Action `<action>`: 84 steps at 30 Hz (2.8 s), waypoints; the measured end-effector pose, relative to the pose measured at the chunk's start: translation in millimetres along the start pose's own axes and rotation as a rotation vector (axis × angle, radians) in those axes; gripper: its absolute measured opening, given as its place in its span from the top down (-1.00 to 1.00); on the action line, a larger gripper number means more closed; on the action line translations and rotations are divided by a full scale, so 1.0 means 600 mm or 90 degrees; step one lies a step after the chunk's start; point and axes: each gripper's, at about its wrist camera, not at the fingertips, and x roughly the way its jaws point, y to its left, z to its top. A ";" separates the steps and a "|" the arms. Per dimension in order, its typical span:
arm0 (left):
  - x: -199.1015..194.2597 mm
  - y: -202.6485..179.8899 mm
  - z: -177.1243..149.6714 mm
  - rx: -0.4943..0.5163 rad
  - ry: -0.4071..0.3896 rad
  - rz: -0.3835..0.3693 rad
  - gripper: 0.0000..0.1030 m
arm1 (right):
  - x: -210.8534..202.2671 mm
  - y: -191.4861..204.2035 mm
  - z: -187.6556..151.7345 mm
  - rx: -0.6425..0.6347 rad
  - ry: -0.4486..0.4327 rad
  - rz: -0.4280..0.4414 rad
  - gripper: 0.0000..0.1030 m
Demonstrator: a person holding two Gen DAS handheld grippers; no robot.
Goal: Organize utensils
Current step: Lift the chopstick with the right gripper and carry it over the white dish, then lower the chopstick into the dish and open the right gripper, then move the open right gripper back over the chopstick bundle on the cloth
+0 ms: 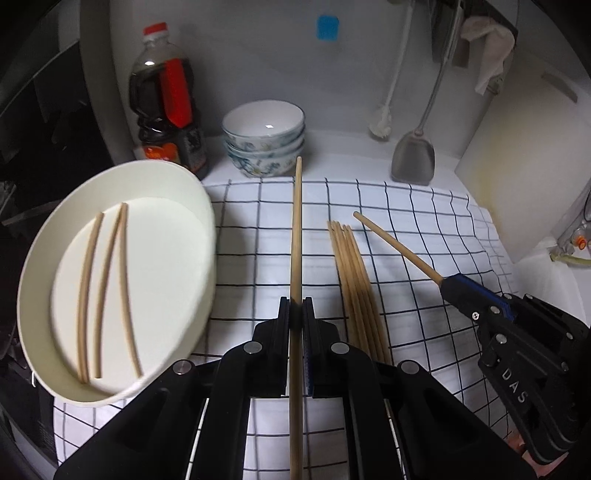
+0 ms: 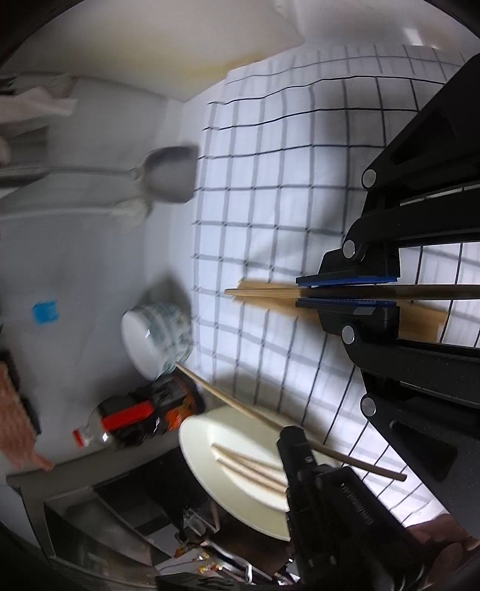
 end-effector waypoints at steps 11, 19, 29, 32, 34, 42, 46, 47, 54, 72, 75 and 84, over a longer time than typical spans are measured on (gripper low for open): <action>-0.077 0.132 0.019 -0.038 -0.050 0.058 0.86 | -0.011 0.147 0.063 -0.071 -0.028 0.054 0.88; -0.077 0.245 0.015 -0.082 -0.038 0.105 0.86 | 0.040 0.255 0.092 -0.104 -0.014 0.103 0.88; -0.021 0.346 0.006 -0.127 0.019 0.118 0.85 | 0.131 0.338 0.114 -0.123 0.033 0.105 0.88; 0.000 0.356 0.005 -0.131 0.039 0.113 0.85 | 0.152 0.356 0.119 -0.124 0.049 0.102 0.88; 0.017 0.362 0.005 -0.136 0.051 0.107 0.85 | 0.167 0.366 0.122 -0.122 0.058 0.107 0.88; 0.056 0.382 0.007 -0.146 0.073 0.107 0.85 | 0.204 0.380 0.122 -0.129 0.082 0.097 0.88; 0.064 0.387 0.009 -0.151 0.081 0.112 0.84 | 0.219 0.380 0.122 -0.129 0.093 0.091 0.88; 0.064 0.389 0.010 -0.152 0.080 0.117 0.84 | 0.221 0.379 0.123 -0.130 0.094 0.089 0.88; 0.038 0.411 0.011 -0.196 0.063 0.134 -0.28 | 0.199 0.366 0.126 -0.131 0.077 0.074 0.64; -0.035 0.368 -0.021 -0.178 0.043 0.131 -0.42 | 0.104 0.326 0.095 -0.118 0.056 0.080 0.55; -0.047 0.354 -0.026 -0.169 0.039 0.130 -0.44 | 0.086 0.316 0.089 -0.118 0.051 0.078 0.49; -0.076 0.315 -0.036 -0.158 0.030 0.127 -0.52 | 0.041 0.269 0.061 -0.099 0.051 0.073 0.40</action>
